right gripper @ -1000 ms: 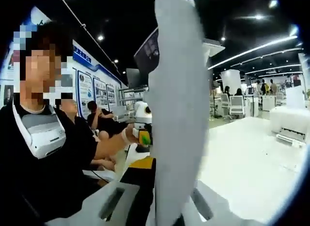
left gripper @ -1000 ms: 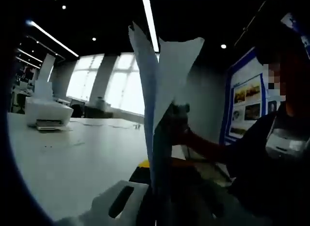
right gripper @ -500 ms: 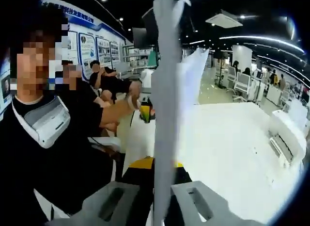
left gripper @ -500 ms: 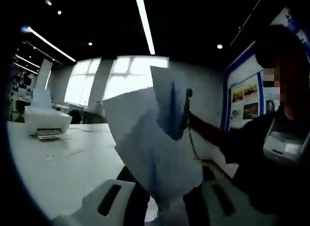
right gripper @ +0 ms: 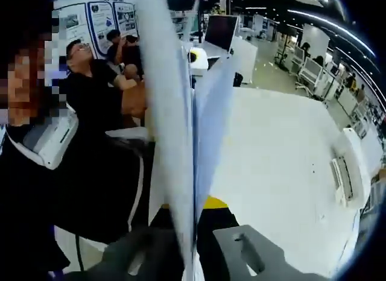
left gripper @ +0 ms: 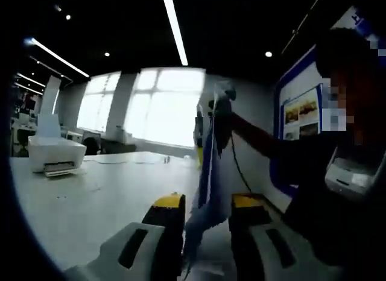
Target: Organize the stack of printing papers by aligning and flattening the scattered papers on the table
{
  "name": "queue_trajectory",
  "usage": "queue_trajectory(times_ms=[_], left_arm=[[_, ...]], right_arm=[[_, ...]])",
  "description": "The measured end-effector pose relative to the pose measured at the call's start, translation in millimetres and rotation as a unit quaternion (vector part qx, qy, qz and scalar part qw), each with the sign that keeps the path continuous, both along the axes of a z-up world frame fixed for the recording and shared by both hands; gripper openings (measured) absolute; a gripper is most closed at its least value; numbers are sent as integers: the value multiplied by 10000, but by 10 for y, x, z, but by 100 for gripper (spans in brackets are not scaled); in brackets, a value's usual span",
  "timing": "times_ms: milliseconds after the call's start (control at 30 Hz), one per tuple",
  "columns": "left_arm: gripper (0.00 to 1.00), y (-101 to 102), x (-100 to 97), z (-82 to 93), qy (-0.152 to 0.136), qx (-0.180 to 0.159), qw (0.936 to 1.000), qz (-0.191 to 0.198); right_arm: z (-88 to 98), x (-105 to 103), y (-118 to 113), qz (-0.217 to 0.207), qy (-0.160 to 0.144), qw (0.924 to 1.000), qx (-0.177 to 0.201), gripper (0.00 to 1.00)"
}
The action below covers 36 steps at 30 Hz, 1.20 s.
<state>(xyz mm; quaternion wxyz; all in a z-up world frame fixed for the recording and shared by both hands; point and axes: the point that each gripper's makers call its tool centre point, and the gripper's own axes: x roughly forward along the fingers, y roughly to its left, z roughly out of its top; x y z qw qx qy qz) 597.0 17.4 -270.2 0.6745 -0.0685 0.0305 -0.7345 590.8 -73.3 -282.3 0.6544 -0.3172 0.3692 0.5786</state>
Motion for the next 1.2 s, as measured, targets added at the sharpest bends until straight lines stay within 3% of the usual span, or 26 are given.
queue_trajectory(times_ms=[167, 300, 433, 500, 633, 800, 833, 967, 1033, 1200], left_arm=[[32, -53, 15, -89, -66, 203, 9998, 32], [31, -114, 20, -197, -162, 474, 9987, 7], [30, -195, -32, -314, -246, 675, 9974, -87], [29, -237, -65, -384, -278, 780, 9965, -146], [25, -288, -116, -499, -334, 907, 9952, -177], [7, -263, -119, -521, -489, 733, 9959, -181], [6, -243, -106, -523, -566, 646, 9962, -167], [6, -199, -128, -541, -377, 466, 9979, -226], [6, -180, -119, -552, -433, 409, 9980, -211], [6, -127, -82, -581, -427, 325, 9983, -211]], right_arm=[[-79, -13, 46, 233, -51, 9968, -761, 0], [-214, -8, 41, 325, -41, 9882, -1497, 0], [-389, 24, 28, 427, -81, 9742, -2213, 0], [-464, 10, 80, 434, -54, 9718, -2318, 0], [-517, -33, 155, 521, -18, 9694, -2399, 0], [-512, -7, 175, 530, -94, 9687, -2424, 0], [-513, -13, 200, 610, -88, 9701, -2347, 0], [-521, -25, 219, 527, -18, 9774, -2045, 0], [-525, -7, 225, 624, -105, 9816, -1800, 4], [-535, -8, 102, 418, -11, 9912, -1255, 14]])
